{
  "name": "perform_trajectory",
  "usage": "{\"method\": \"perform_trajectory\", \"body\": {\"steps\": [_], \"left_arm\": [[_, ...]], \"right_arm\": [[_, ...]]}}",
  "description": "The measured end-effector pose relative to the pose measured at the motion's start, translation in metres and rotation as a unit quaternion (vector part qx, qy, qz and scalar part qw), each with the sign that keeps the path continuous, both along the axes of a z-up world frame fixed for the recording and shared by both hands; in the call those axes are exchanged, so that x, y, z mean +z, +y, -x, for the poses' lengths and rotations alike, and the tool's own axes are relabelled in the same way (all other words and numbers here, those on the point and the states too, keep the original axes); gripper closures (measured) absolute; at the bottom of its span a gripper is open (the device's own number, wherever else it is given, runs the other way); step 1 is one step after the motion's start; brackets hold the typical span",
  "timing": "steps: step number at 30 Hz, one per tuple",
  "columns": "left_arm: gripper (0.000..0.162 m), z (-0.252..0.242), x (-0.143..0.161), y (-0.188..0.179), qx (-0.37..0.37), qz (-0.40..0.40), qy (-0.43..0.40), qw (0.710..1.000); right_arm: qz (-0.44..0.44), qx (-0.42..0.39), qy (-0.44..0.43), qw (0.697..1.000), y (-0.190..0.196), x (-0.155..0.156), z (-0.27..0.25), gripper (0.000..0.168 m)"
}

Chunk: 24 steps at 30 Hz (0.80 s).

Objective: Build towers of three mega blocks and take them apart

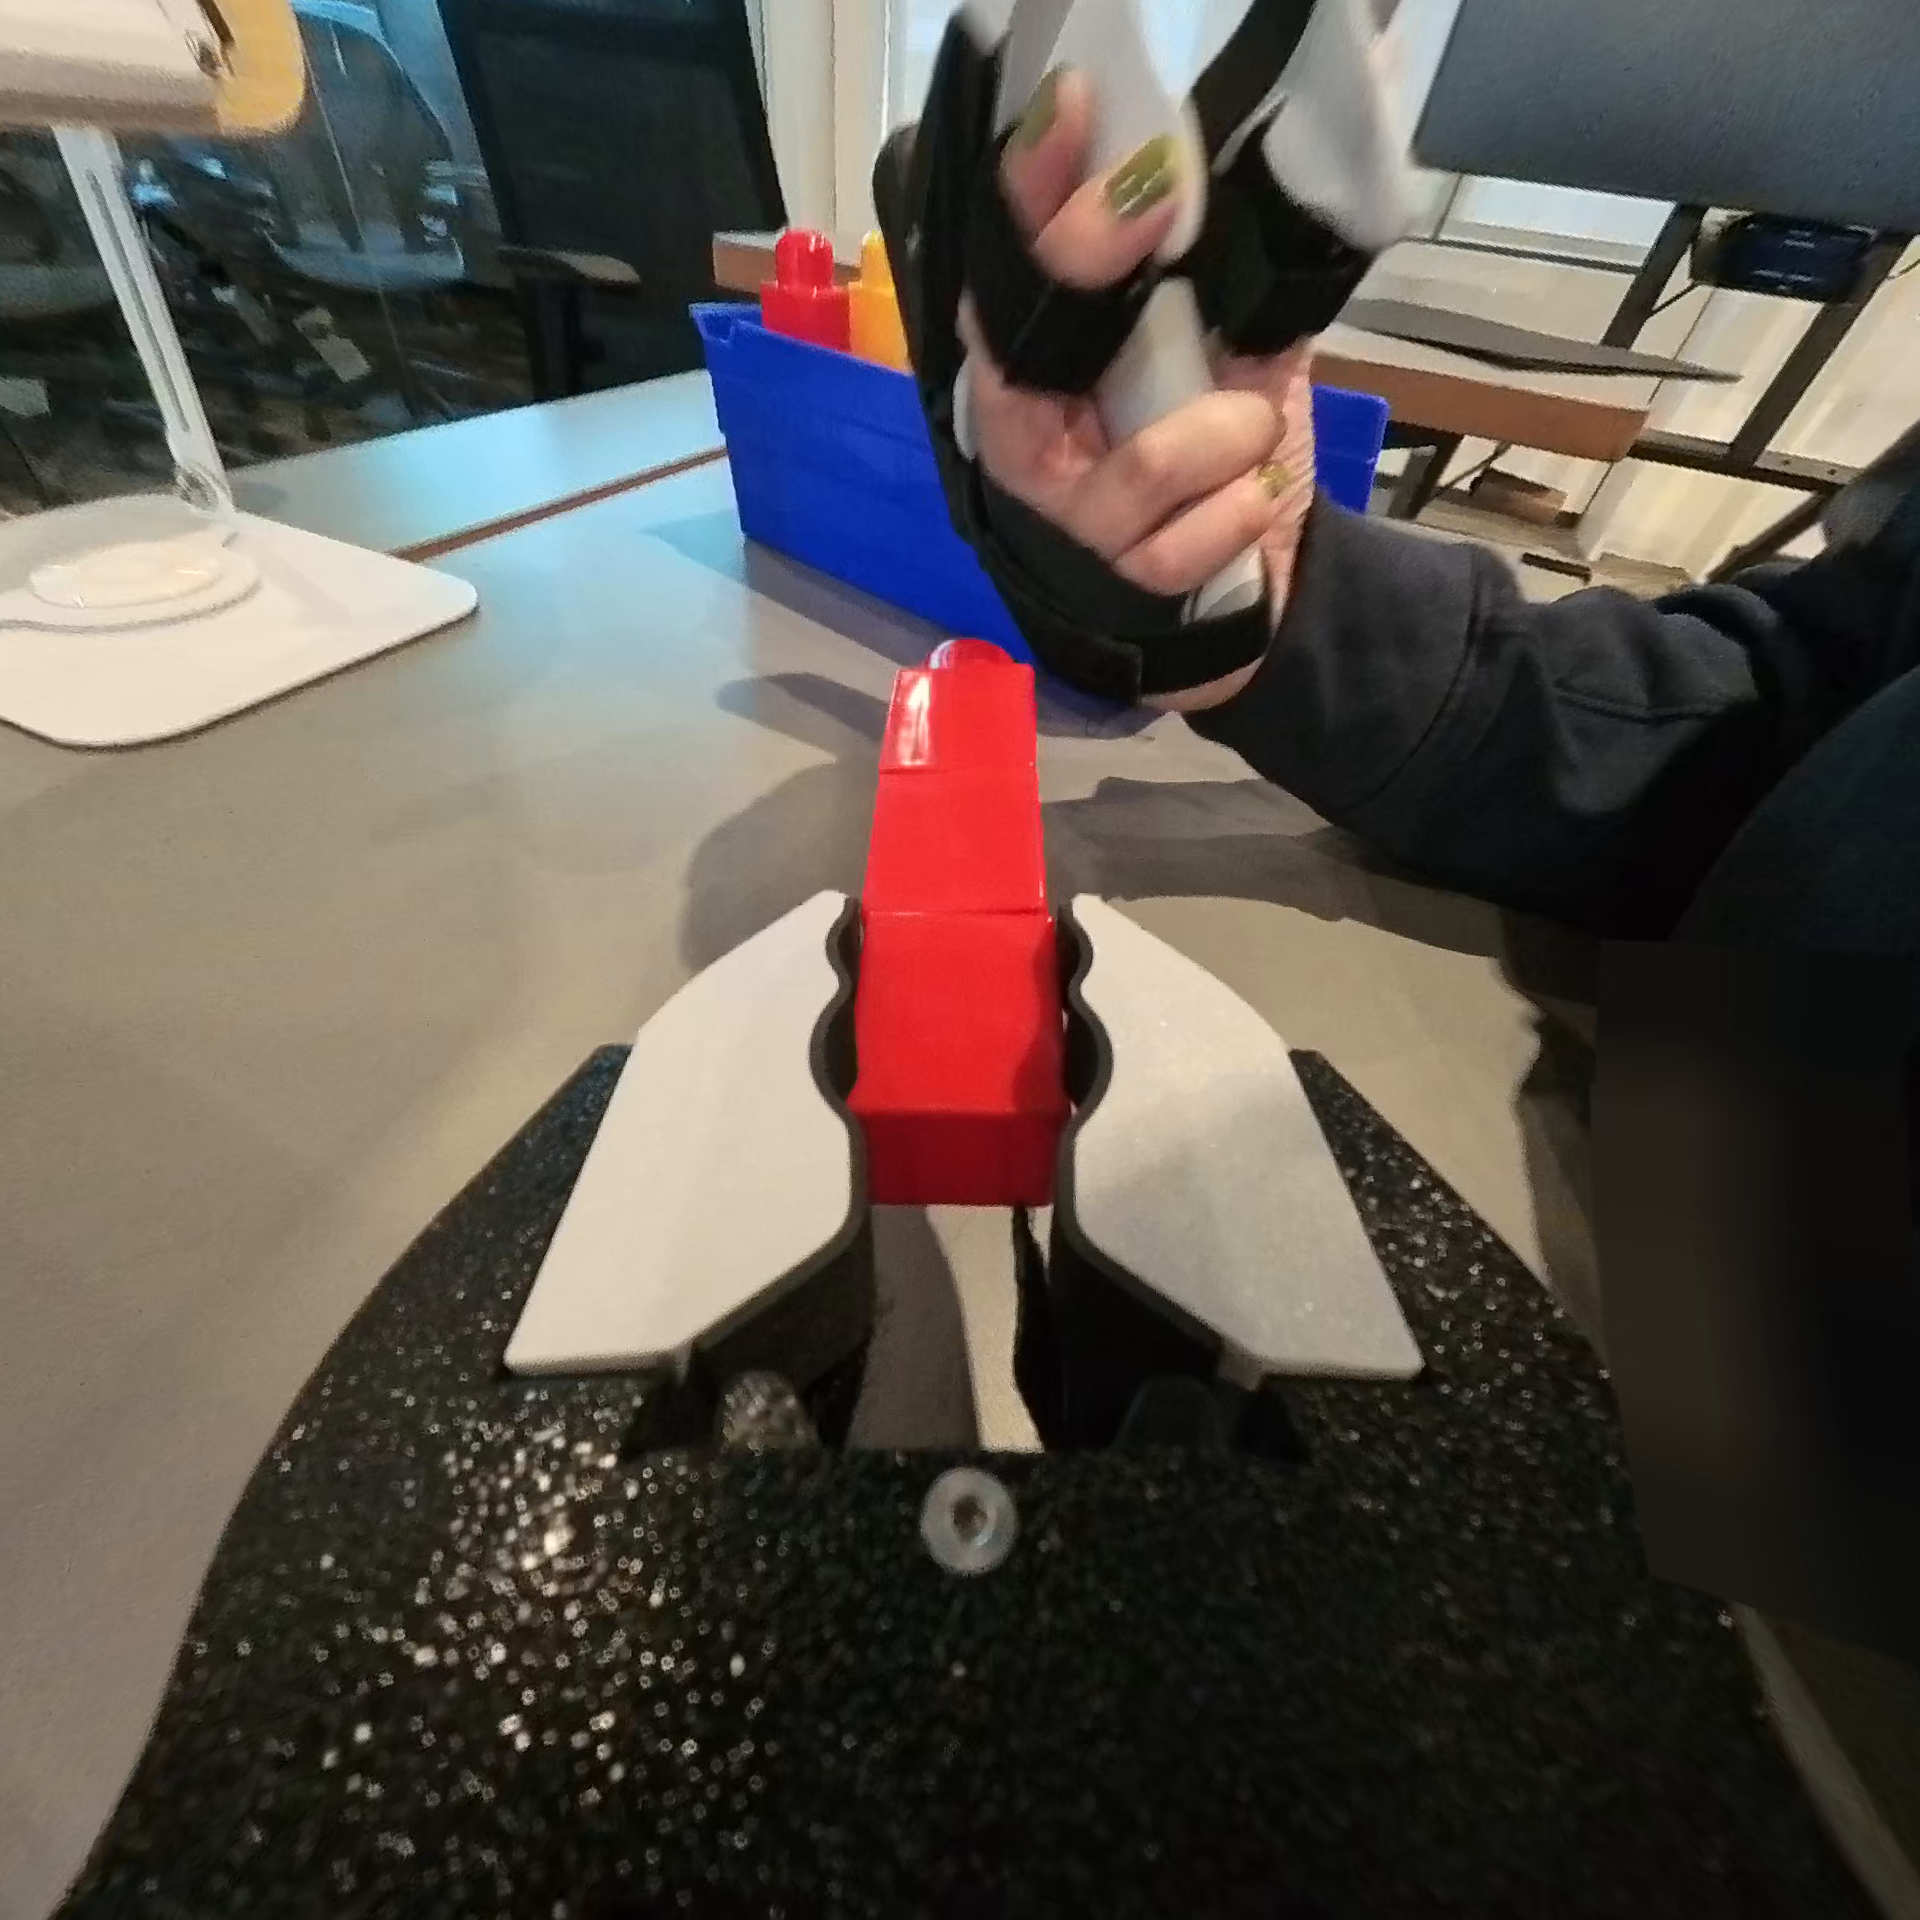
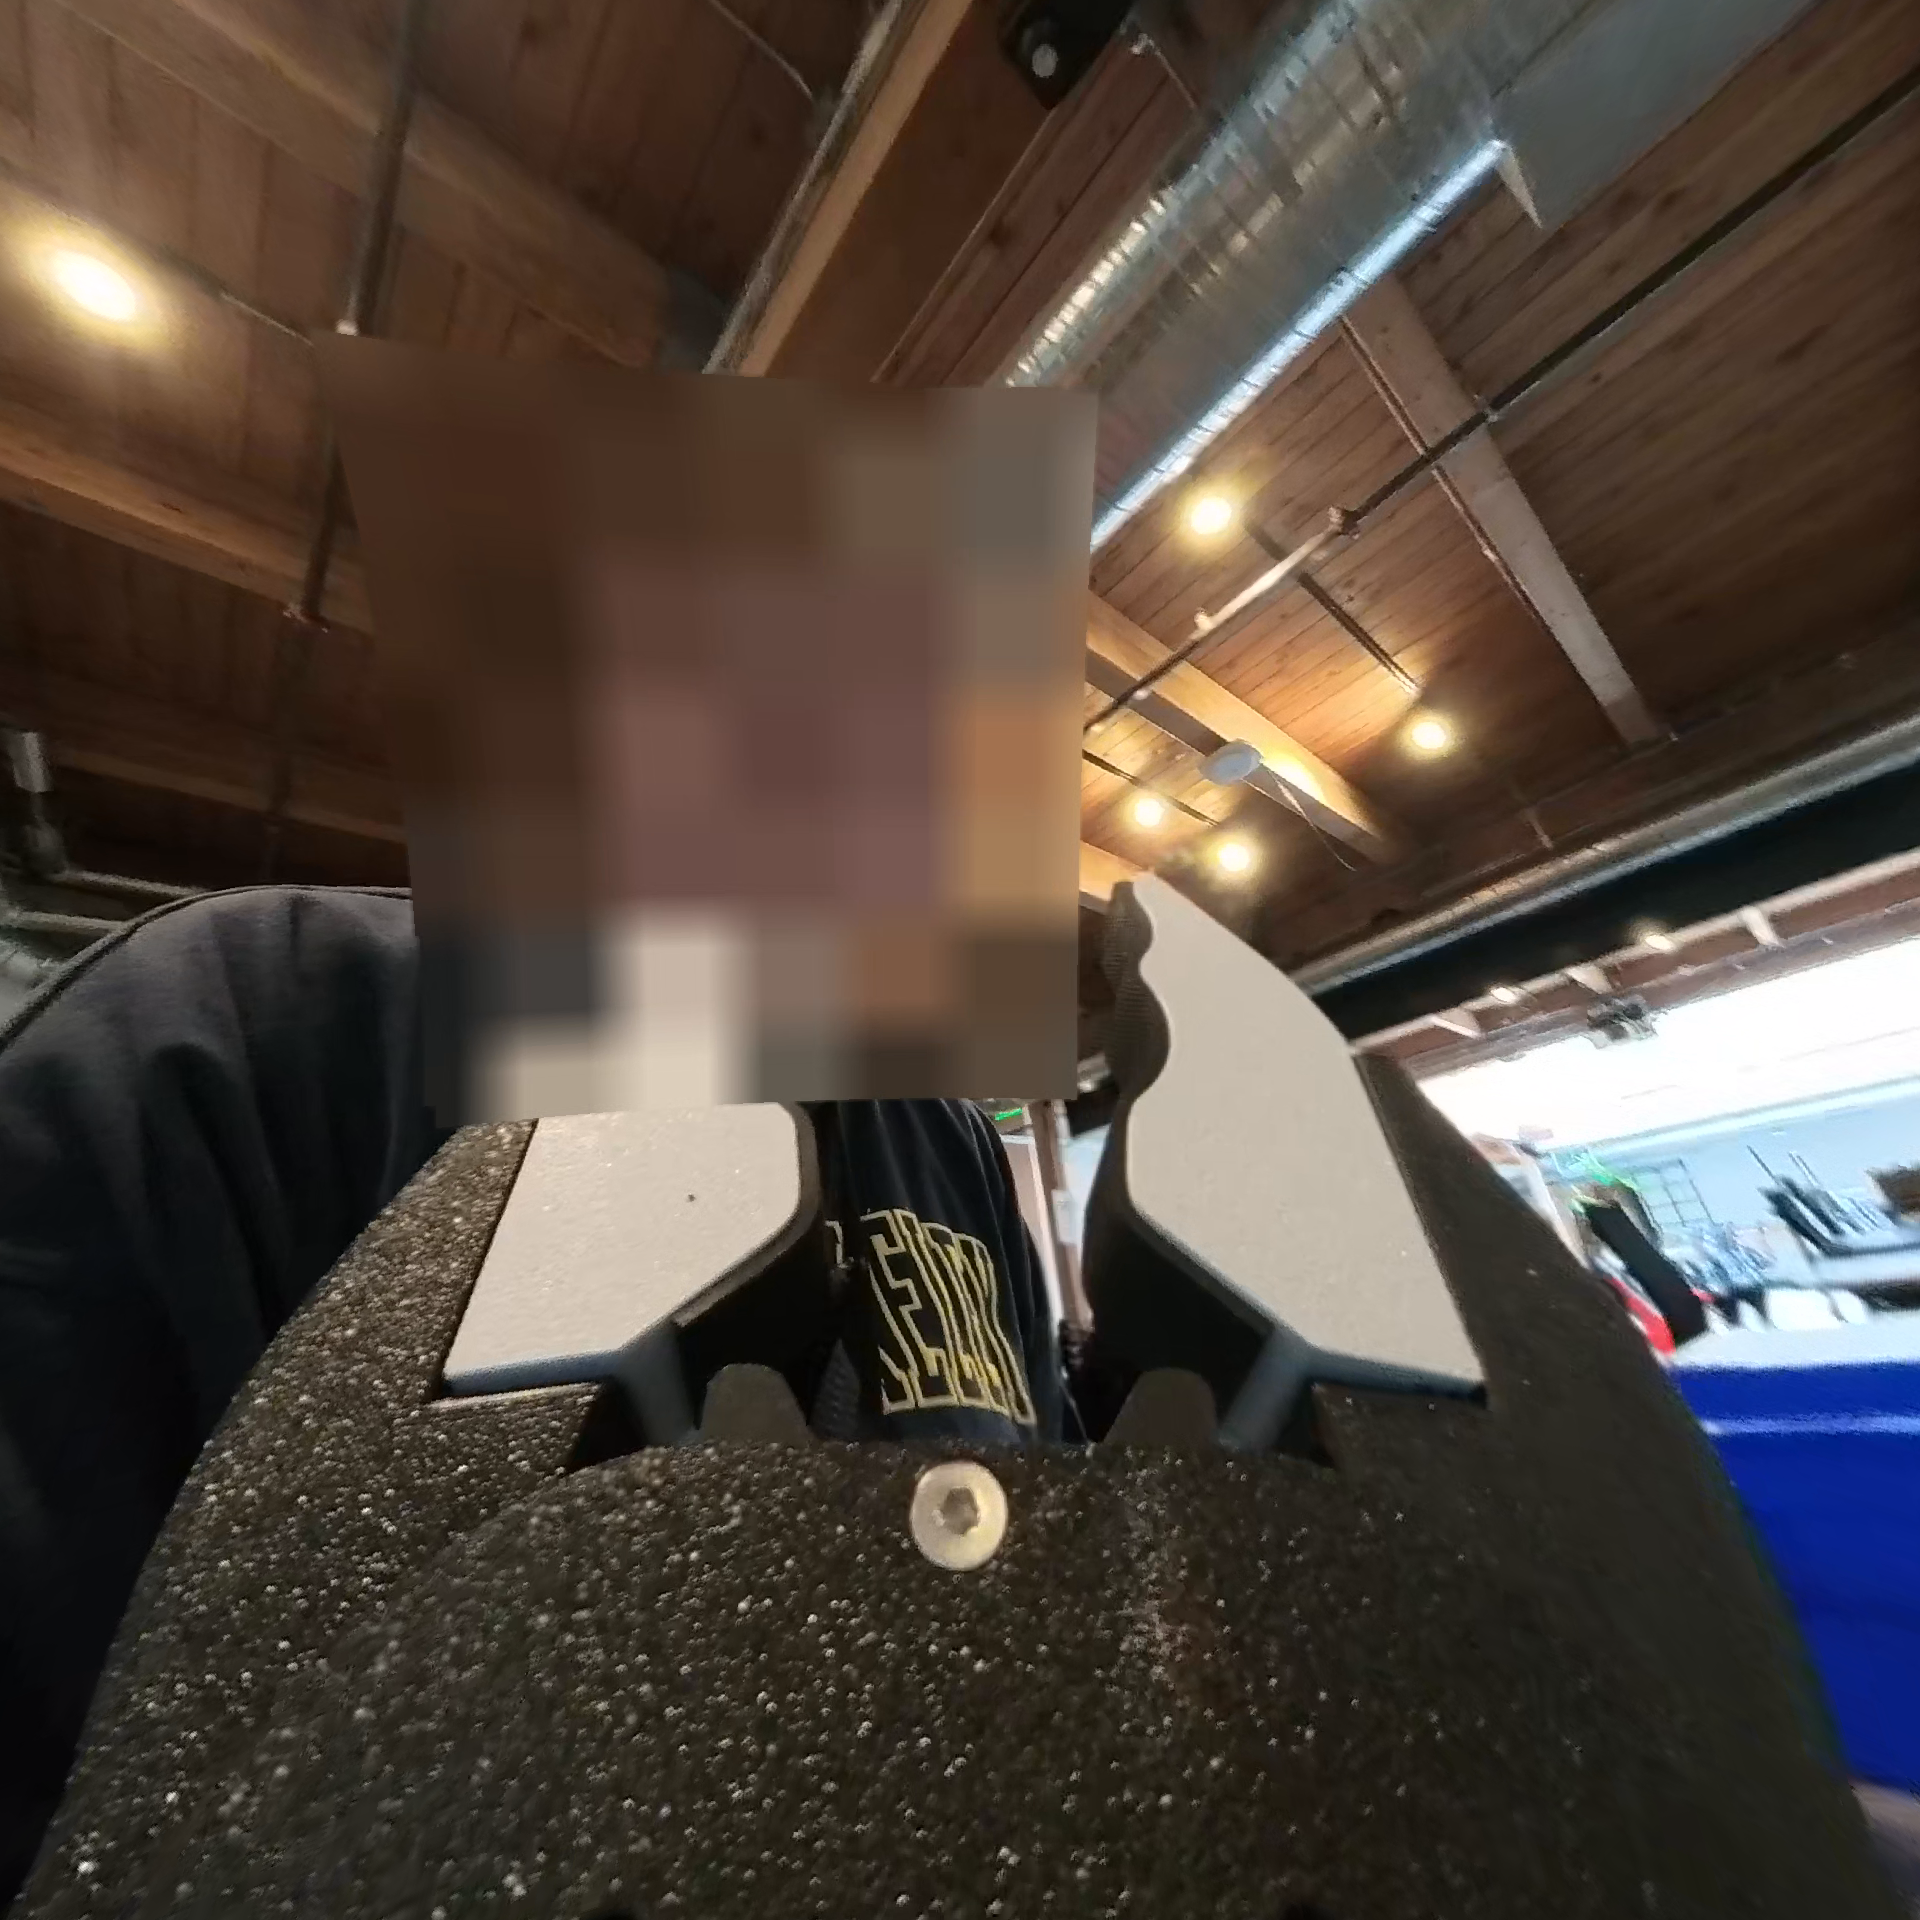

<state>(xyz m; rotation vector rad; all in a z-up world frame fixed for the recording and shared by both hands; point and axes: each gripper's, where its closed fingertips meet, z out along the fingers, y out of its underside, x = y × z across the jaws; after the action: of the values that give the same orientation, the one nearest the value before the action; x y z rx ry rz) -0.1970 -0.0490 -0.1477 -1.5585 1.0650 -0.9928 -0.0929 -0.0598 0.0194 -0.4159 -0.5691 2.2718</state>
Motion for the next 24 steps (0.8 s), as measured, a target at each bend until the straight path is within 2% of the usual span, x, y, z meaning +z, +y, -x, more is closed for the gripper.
{"method": "perform_trajectory", "body": {"steps": [1,3,6,10,12,16,21,24], "left_arm": [[0.127,0.0,0.002,-0.001,-0.001,-0.005,-0.004,1.0],[0.127,0.001,0.006,-0.002,-0.003,-0.015,-0.01,1.0],[0.127,0.002,0.012,-0.004,-0.005,-0.024,-0.02,1.0],[0.127,0.006,0.027,-0.011,-0.027,-0.027,-0.065,0.997],[0.126,0.007,0.033,-0.015,-0.04,-0.028,-0.084,0.995],[0.126,0.006,0.043,-0.025,-0.073,-0.036,-0.114,0.99],[0.127,0.006,0.048,-0.032,-0.097,-0.039,-0.132,0.986],[0.127,0.005,0.048,-0.034,-0.104,-0.039,-0.13,0.985]], "right_arm": [[0.001,-0.004,-0.007,1.0,0.001,-0.001,0.001,0.109],[0.004,-0.026,-0.04,0.999,0.005,-0.005,0.007,0.102],[-0.024,-0.132,-0.167,0.977,0.013,-0.02,0.029,0.093],[-0.103,-0.253,-0.345,0.898,0.021,-0.047,0.049,0.084],[-0.14,-0.286,-0.4,0.859,0.021,-0.055,0.051,0.084],[-0.197,-0.271,-0.519,0.786,0.013,-0.084,0.056,0.088],[-0.228,-0.229,-0.553,0.768,-0.005,-0.099,0.063,0.095],[-0.239,-0.215,-0.556,0.766,-0.011,-0.104,0.068,0.105]]}}
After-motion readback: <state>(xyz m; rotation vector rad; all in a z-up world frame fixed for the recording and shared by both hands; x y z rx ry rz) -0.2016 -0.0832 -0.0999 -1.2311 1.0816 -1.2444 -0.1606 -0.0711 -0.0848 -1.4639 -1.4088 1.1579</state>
